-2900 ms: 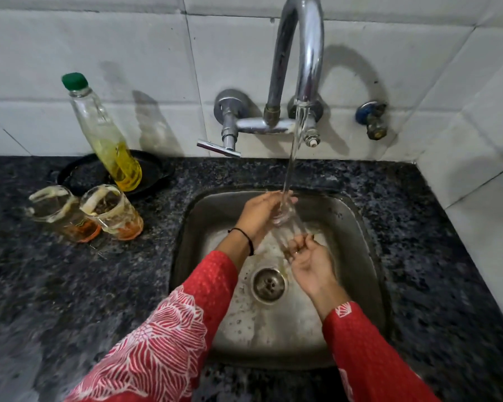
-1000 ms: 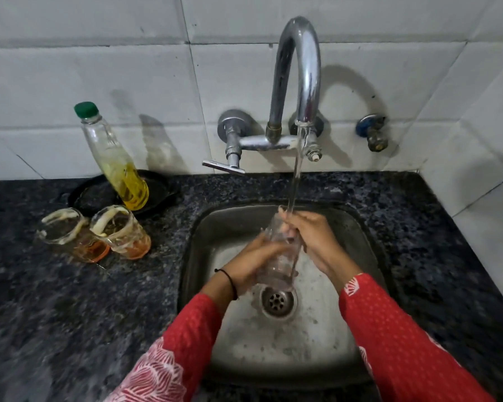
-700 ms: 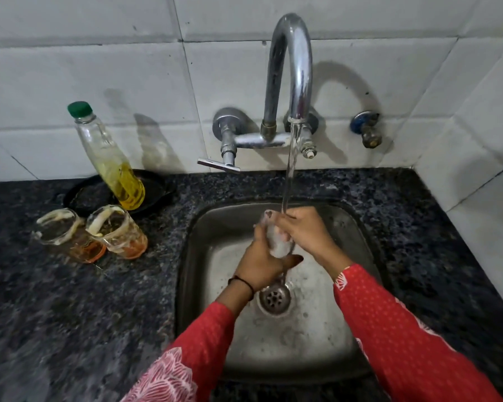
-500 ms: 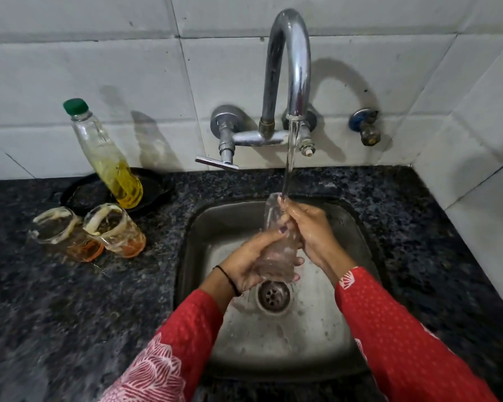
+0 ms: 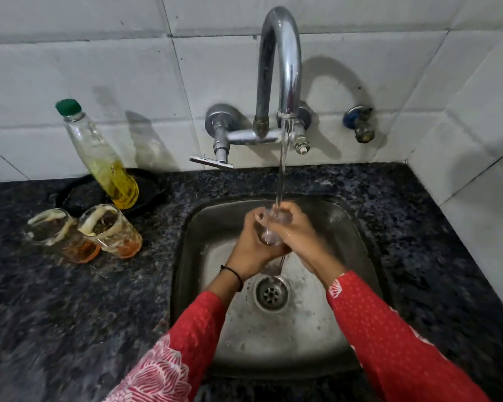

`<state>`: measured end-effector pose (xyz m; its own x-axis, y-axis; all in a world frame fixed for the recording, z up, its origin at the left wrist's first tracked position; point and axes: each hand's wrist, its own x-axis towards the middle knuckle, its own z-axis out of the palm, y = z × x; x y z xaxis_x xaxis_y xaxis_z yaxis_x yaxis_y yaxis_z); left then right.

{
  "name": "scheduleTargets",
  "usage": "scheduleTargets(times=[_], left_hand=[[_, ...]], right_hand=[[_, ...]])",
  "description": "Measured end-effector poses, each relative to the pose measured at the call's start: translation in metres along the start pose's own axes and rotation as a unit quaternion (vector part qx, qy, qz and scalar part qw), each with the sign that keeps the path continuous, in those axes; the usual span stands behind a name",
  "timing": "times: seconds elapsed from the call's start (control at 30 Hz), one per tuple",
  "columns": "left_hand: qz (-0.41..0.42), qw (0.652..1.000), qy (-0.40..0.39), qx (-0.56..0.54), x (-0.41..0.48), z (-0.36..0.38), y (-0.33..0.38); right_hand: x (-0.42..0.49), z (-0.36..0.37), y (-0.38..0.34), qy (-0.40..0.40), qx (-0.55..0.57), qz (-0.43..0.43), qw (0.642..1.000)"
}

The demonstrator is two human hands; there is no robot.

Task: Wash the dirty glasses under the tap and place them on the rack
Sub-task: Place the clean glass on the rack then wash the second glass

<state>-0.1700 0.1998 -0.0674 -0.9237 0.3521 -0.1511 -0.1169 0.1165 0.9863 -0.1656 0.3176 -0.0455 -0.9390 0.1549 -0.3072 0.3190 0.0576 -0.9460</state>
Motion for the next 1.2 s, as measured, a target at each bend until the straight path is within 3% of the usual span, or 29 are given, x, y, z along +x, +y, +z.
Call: scheduleTargets(times=[0.13, 0.4, 0.5, 0.57, 0.67, 0.77, 0.83, 0.93, 1.03, 1.13, 1.2], left_hand=[[0.060, 0.998, 0.004, 0.012, -0.002, 0.003, -0.015], [-0.024, 0.999, 0.009, 0.035, -0.011, -0.010, -0.048], [-0.010, 0.999, 0.032, -0.031, -0.014, -0.013, -0.039], [0.016, 0.996, 0.050, -0.071, -0.014, -0.014, -0.026], [0.068, 0.994, 0.066, -0.050, -0.008, -0.014, -0.007], [0.087, 0.993, 0.062, -0.041, 0.000, -0.011, 0.010], [0.075, 0.993, 0.079, -0.038, 0.003, -0.011, 0.017], [0.033, 0.976, 0.176, -0.121, 0.021, -0.024, 0.032], [0.041, 0.937, 0.292, -0.188, 0.045, -0.041, 0.059], [0.095, 0.926, 0.366, -0.004, 0.056, -0.048, 0.069], [0.149, 0.907, 0.352, 0.176, 0.054, -0.053, 0.068]], right_hand=[[-0.007, -0.001, 0.010, 0.033, -0.057, 0.002, 0.998], [-0.014, 0.004, 0.017, 0.095, -0.127, -0.163, 0.974], [-0.011, 0.002, 0.016, 0.148, -0.023, -0.143, 0.978], [-0.007, 0.000, 0.020, 0.159, 0.141, -0.032, 0.977], [-0.010, 0.007, 0.031, 0.076, 0.384, 0.162, 0.906], [-0.014, 0.016, 0.038, 0.016, 0.481, 0.196, 0.854], [-0.013, 0.020, 0.040, 0.008, 0.502, 0.196, 0.842], [-0.010, 0.019, 0.038, 0.021, 0.474, 0.200, 0.858], [-0.009, 0.016, 0.032, 0.022, 0.377, 0.177, 0.909], [-0.009, 0.017, 0.028, 0.056, 0.205, 0.101, 0.972], [-0.010, 0.020, 0.026, 0.079, 0.036, -0.011, 0.996]])
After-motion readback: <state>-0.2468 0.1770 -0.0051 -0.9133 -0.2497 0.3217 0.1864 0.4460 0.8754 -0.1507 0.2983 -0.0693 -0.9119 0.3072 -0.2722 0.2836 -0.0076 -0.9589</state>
